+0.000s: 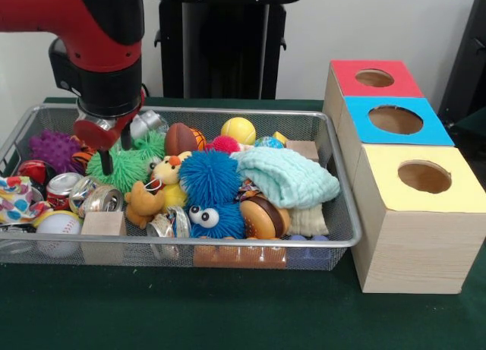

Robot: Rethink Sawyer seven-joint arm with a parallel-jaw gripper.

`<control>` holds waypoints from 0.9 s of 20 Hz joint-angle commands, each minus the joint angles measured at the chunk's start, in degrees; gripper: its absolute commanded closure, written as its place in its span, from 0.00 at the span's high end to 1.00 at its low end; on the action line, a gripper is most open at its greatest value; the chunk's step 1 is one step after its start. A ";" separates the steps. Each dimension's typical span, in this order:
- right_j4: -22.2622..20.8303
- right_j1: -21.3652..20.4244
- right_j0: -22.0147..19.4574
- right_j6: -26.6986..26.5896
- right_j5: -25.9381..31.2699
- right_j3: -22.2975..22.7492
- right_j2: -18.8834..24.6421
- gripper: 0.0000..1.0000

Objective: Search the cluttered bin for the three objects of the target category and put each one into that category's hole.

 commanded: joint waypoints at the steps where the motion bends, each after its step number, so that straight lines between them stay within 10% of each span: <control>1: -4.11 1.56 2.78 -12.08 9.55 -5.78 -5.45 1.00; 18: -3.26 5.32 0.19 -13.48 2.43 -4.38 -2.81 1.00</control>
